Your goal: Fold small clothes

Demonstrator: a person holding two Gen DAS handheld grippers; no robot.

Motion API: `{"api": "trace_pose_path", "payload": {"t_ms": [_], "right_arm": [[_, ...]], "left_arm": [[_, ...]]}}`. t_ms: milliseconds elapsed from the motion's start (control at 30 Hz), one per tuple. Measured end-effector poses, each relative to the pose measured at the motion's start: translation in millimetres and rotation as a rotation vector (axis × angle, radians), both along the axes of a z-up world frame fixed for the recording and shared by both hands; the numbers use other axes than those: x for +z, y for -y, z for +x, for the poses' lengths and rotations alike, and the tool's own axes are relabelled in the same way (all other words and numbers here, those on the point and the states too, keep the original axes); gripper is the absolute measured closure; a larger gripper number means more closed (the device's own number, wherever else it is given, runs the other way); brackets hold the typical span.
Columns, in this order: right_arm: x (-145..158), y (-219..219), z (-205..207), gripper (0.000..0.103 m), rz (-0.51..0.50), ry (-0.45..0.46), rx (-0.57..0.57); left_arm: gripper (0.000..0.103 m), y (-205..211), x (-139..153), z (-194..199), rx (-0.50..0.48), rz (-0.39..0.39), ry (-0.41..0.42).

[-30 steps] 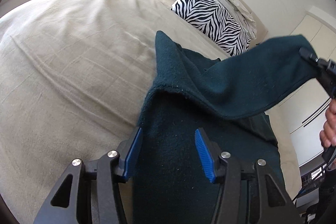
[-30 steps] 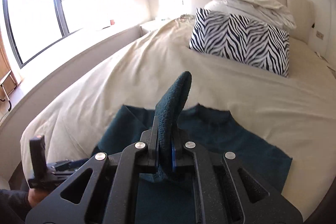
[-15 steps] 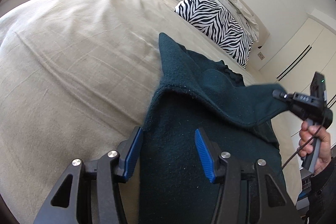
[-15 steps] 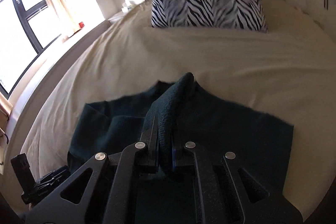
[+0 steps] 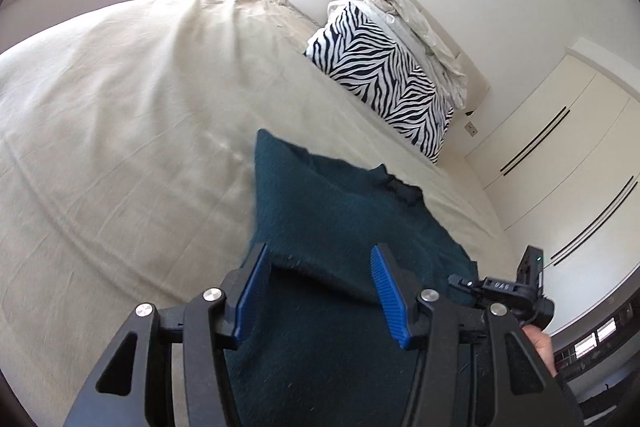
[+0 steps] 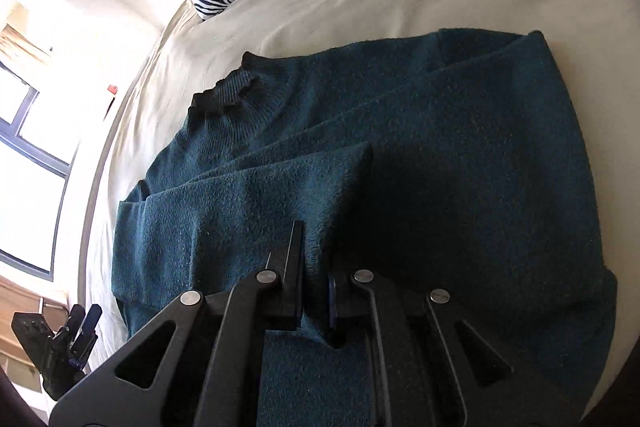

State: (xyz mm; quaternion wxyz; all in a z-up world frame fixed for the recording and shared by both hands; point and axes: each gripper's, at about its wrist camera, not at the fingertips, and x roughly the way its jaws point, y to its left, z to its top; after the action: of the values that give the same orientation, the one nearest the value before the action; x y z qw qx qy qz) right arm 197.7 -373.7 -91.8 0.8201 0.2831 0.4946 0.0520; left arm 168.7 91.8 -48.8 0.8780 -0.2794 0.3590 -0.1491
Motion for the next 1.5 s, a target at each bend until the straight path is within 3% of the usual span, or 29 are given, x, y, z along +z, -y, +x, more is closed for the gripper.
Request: {"api": "trace_pose_path", "payload": {"t_ms": [133, 300, 367, 433, 500, 600, 700, 767, 833, 867, 933, 1000, 1067, 1133, 1233, 1333, 1500], "right_arm": [[2.5, -13.1, 7.2, 0.092, -0.024, -0.003, 0.056], [5.2, -19.8, 9.5, 0.091, -0.04, -0.012, 0.08], [4.9, -18.6, 9.8, 0.091, -0.032, -0.01, 0.085], [4.4, -17.4, 10.5, 0.091, -0.028, -0.008, 0.087], [4.9, -16.0, 11.9, 0.091, -0.024, -0.009, 0.088], [8.6, -21.6, 13.3, 0.091, -0.052, -0.008, 0.104], [14.0, -25.3, 14.4, 0.091, -0.074, -0.009, 0.119], [17.5, -22.2, 11.7, 0.087, -0.058, -0.004, 0.117], [20.7, -16.3, 8.4, 0.085, -0.03, 0.009, 0.11], [22.3, -13.1, 6.9, 0.083, -0.013, 0.02, 0.104], [24.3, -5.0, 4.3, 0.072, 0.041, 0.043, 0.086], [23.6, 2.3, 2.2, 0.044, 0.104, 0.067, 0.05], [21.7, 5.0, 2.4, 0.044, 0.14, 0.079, 0.047], [15.3, 5.3, 4.1, 0.044, 0.133, 0.06, 0.045], [6.3, 10.0, 2.4, 0.044, 0.152, 0.04, 0.041], [5.1, 15.9, -2.8, 0.045, 0.188, 0.042, 0.02], [6.5, 8.4, -10.0, 0.045, 0.164, 0.031, 0.035]], "left_arm": [[0.048, 15.0, 13.8, 47.9, -0.099, -0.006, 0.026], [0.049, 22.5, -21.3, 108.8, -0.139, 0.057, -0.121], [0.056, 21.1, -39.8, 118.3, -0.138, 0.112, -0.176], [0.083, 14.6, -53.7, 121.4, -0.137, 0.14, -0.197], [0.093, 6.2, -58.8, 116.9, -0.13, 0.161, -0.195], [0.097, -1.2, -62.2, 112.5, -0.137, 0.159, -0.197], [0.097, 5.0, -55.5, 110.3, -0.152, 0.227, -0.194], [0.095, 4.5, -46.0, 110.5, -0.154, 0.223, -0.199], [0.069, -0.5, -31.4, 113.5, -0.153, 0.154, -0.161], [0.064, -1.9, -23.0, 115.5, -0.148, 0.136, -0.134], [0.059, -0.1, -14.5, 125.9, -0.162, 0.108, -0.113], [0.059, 6.0, -22.4, 140.6, -0.199, 0.076, -0.15], [0.06, 9.8, -45.7, 151.3, -0.219, 0.051, -0.227], [0.067, 2.4, -57.5, 146.6, -0.209, 0.014, -0.223], [0.067, -11.9, -60.3, 133.6, -0.228, -0.077, -0.218], [0.063, -17.0, -55.0, 115.0, -0.252, -0.092, -0.203], [0.062, -14.3, -50.6, 79.6, -0.294, -0.073, -0.181]]}}
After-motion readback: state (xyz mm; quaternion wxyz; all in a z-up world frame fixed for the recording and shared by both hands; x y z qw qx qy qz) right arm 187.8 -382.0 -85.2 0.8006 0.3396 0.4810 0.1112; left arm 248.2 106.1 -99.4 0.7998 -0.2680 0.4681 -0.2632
